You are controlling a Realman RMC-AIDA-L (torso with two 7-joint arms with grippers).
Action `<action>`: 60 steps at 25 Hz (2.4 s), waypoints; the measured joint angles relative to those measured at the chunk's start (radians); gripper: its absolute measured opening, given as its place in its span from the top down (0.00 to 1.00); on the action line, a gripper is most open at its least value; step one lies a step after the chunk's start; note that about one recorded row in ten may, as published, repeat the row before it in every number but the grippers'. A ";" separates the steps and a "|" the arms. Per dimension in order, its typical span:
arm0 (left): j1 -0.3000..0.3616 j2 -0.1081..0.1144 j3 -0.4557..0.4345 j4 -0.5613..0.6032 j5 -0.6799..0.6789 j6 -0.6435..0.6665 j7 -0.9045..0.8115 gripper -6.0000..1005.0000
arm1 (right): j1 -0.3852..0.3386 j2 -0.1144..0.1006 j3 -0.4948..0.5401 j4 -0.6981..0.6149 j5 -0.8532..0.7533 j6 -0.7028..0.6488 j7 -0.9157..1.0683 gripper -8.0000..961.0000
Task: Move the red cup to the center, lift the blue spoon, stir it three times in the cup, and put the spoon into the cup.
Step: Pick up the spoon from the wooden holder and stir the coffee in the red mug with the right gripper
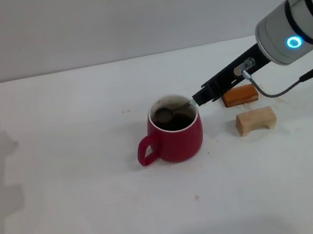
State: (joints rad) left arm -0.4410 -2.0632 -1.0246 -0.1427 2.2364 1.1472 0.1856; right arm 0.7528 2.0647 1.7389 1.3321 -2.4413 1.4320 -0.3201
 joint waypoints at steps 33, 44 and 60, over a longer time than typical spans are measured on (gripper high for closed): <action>0.006 0.000 0.000 0.000 0.002 -0.002 -0.003 0.99 | 0.051 0.002 -0.038 -0.081 -0.002 -0.063 -0.017 0.85; -0.003 0.003 0.000 0.000 0.002 -0.002 -0.004 0.99 | 0.069 -0.006 -0.015 -0.118 -0.077 -0.055 -0.018 0.85; -0.004 0.005 -0.009 0.003 0.000 -0.003 -0.003 0.99 | 0.110 0.000 -0.027 -0.122 0.011 -0.030 -0.020 0.85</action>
State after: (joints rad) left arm -0.4449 -2.0585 -1.0336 -0.1395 2.2365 1.1444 0.1827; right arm 0.8631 2.0645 1.7120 1.2106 -2.4302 1.4017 -0.3398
